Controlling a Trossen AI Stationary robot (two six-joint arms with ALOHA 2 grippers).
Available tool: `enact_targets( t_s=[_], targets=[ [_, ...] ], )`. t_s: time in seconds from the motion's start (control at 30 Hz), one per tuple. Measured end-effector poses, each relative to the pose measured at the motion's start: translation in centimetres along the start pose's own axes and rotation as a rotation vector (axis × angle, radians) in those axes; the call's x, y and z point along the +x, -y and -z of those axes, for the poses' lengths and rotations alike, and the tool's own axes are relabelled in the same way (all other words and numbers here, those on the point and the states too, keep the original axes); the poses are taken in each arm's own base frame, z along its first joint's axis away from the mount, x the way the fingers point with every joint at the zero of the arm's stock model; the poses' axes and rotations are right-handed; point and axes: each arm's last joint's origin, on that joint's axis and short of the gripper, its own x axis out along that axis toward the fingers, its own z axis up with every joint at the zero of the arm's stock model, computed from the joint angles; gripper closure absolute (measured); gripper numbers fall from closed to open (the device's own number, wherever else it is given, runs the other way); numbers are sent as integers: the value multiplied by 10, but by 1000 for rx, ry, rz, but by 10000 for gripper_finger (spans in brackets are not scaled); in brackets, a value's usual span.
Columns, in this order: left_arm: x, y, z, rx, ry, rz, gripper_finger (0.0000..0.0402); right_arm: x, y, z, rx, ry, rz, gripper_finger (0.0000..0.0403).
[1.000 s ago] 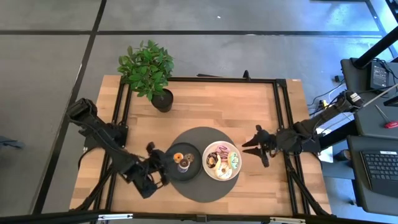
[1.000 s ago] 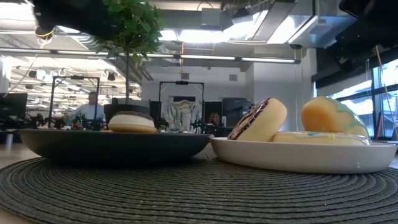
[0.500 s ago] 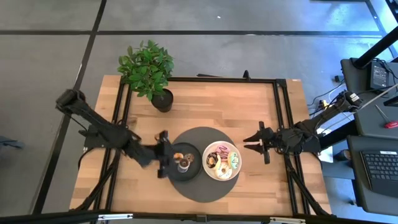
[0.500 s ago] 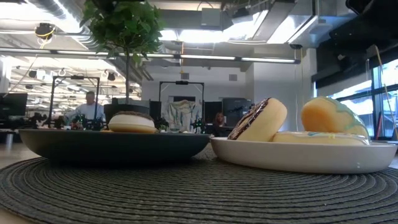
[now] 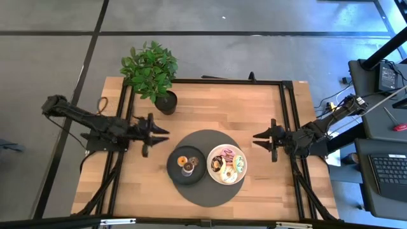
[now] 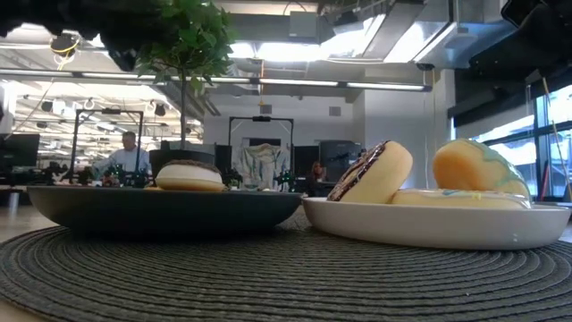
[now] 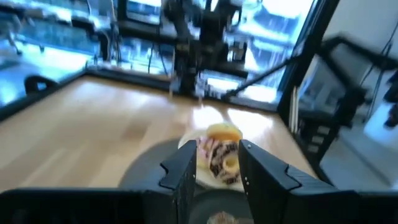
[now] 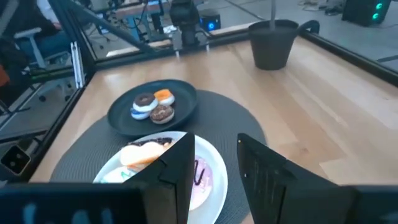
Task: Pick & Place donuts
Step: Return to Home Position
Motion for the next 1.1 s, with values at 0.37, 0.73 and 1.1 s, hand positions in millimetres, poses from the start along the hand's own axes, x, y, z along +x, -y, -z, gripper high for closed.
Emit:
enact_targets(
  t_s=[0.37, 0.73, 1.1],
  targets=[
    [-33, -30, 31, -33, 155, 33, 285, -6, 3, -3, 13, 28, -6, 281],
    [-46, -45, 42, -30, 212, -21, 285, -6, 4, -3, 24, 36, 17, 281],
    [-45, -50, 46, -79, 158, -19, 285, -1, 7, 10, 51, 78, 60, 281]
  ],
)
